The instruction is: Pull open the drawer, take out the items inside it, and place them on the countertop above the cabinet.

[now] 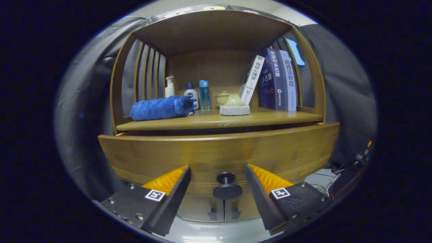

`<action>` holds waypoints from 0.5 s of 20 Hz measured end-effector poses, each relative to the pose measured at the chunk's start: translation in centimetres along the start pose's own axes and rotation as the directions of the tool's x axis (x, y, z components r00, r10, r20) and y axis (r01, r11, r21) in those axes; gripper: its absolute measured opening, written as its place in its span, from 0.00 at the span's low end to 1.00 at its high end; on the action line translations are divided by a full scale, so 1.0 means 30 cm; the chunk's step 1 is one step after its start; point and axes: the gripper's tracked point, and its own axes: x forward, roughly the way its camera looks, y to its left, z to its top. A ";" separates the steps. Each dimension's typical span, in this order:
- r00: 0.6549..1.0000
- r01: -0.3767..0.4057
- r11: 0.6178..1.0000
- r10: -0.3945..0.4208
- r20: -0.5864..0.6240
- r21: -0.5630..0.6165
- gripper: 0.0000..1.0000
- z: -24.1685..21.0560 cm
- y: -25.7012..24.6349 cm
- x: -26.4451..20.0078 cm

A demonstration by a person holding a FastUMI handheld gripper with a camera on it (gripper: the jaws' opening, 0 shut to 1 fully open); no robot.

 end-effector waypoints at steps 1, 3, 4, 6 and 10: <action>1.000 -0.002 1.000 0.002 0.005 0.001 0.98 0.000 0.002 0.012; 1.000 0.000 1.000 0.000 0.005 -0.019 0.98 0.001 0.000 0.043; 1.000 0.001 0.999 0.000 0.009 -0.032 0.98 0.003 -0.001 0.053; 1.000 0.007 0.998 -0.006 0.016 -0.066 0.98 0.000 -0.001 0.072; 0.999 0.008 0.998 -0.006 0.033 -0.058 0.97 0.007 -0.001 0.090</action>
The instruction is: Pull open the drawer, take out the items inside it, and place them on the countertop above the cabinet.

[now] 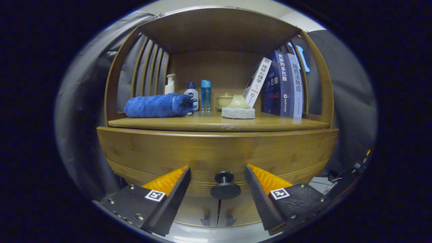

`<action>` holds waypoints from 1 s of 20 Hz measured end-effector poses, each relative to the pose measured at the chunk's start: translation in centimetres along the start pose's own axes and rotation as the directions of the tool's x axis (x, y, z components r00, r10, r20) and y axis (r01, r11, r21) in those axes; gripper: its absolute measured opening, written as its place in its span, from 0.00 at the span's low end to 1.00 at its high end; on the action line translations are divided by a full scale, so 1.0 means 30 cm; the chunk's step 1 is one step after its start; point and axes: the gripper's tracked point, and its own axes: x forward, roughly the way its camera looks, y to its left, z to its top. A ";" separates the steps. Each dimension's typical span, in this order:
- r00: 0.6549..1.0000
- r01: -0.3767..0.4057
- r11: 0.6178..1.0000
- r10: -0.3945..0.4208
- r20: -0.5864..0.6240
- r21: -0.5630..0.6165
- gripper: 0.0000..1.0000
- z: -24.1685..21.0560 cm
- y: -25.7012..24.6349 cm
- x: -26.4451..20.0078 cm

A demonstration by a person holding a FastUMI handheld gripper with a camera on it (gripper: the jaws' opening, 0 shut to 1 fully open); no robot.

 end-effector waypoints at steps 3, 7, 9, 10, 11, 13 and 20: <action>1.000 -0.008 0.999 0.008 -0.013 0.052 0.97 0.009 0.006 0.018; 1.000 -0.010 0.998 0.011 -0.023 0.066 0.97 0.013 0.007 0.042; 1.000 -0.005 0.998 0.006 -0.021 0.055 0.97 0.018 0.006 0.050; 1.000 -0.001 0.999 0.002 -0.025 0.052 0.97 0.014 0.011 0.049; 1.000 0.003 0.999 -0.002 -0.020 0.050 0.97 0.014 0.012 0.046; 1.000 0.002 0.998 -0.001 -0.026 0.063 0.97 0.002 0.013 0.050; 0.999 -0.001 0.998 0.003 -0.032 0.065 0.99 0.013 -0.009 -0.034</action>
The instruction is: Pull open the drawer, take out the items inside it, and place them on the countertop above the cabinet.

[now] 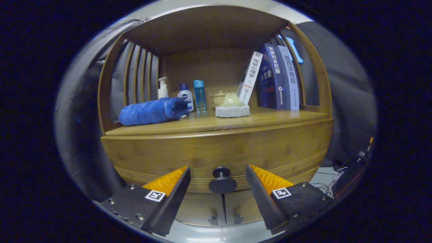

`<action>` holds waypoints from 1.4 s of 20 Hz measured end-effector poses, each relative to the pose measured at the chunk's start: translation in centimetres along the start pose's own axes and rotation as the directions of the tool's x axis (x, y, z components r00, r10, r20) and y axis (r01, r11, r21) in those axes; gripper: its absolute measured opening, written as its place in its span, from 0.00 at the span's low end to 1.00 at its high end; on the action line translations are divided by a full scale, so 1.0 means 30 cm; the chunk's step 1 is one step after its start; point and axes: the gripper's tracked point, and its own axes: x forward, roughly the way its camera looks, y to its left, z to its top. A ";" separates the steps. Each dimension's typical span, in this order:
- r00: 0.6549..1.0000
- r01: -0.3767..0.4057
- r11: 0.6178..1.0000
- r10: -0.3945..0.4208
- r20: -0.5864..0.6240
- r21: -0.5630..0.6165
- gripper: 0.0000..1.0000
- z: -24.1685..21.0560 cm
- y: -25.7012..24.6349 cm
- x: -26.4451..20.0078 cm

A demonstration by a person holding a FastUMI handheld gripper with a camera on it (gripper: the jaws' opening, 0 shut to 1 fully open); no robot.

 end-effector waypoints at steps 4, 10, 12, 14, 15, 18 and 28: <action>0.999 0.024 1.000 -0.024 0.030 -0.008 0.99 0.069 -0.045 -0.126; 0.999 0.015 0.999 -0.014 0.038 -0.028 0.99 0.230 -0.083 -0.298; 0.998 0.005 1.000 -0.003 0.067 -0.024 0.99 0.324 -0.078 -0.352; 0.995 -0.010 0.999 0.014 0.097 -0.036 0.99 0.422 -0.067 -0.413; 0.993 -0.020 0.999 0.026 0.112 -0.048 0.99 0.477 -0.059 -0.448; 0.983 -0.039 0.997 0.051 0.176 -0.066 0.99 0.638 -0.041 -0.566; 0.943 -0.175 0.983 0.182 0.279 -0.050 0.99 0.931 0.006 -0.852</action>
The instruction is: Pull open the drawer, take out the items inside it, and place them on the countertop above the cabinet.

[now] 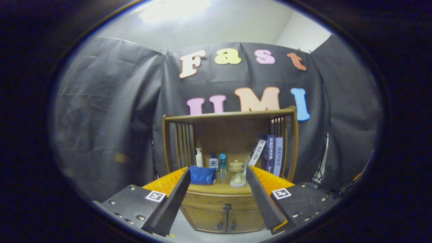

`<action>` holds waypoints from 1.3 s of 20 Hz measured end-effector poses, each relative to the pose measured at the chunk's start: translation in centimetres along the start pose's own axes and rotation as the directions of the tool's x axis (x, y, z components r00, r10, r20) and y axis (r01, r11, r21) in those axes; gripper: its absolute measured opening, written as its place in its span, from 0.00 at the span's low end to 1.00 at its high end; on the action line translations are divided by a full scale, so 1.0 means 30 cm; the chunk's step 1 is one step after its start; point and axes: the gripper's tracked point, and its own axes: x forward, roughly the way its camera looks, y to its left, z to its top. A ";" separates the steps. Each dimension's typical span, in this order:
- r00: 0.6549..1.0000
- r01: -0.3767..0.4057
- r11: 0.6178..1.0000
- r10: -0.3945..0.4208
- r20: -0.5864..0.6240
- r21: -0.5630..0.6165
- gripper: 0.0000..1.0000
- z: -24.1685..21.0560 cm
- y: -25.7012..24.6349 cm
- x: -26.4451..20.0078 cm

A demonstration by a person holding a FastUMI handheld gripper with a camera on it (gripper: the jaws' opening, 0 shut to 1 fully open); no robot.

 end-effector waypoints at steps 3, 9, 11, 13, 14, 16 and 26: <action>1.000 -0.027 0.999 0.027 -0.005 0.026 0.99 0.007 0.003 -0.023; 1.000 0.019 1.000 -0.019 0.020 -0.004 0.99 0.035 -0.063 -0.034; 0.999 0.027 0.999 -0.028 0.031 0.018 0.99 0.045 -0.068 -0.037; 0.999 0.008 0.999 -0.009 0.035 0.034 0.99 0.048 -0.049 -0.034; 0.999 0.014 1.000 -0.015 0.042 0.028 0.99 0.050 -0.053 -0.032; 0.998 0.036 0.999 -0.036 0.052 0.012 0.99 0.055 -0.069 -0.027; 0.997 -0.045 0.998 0.049 0.064 -0.054 0.99 0.063 0.071 -0.025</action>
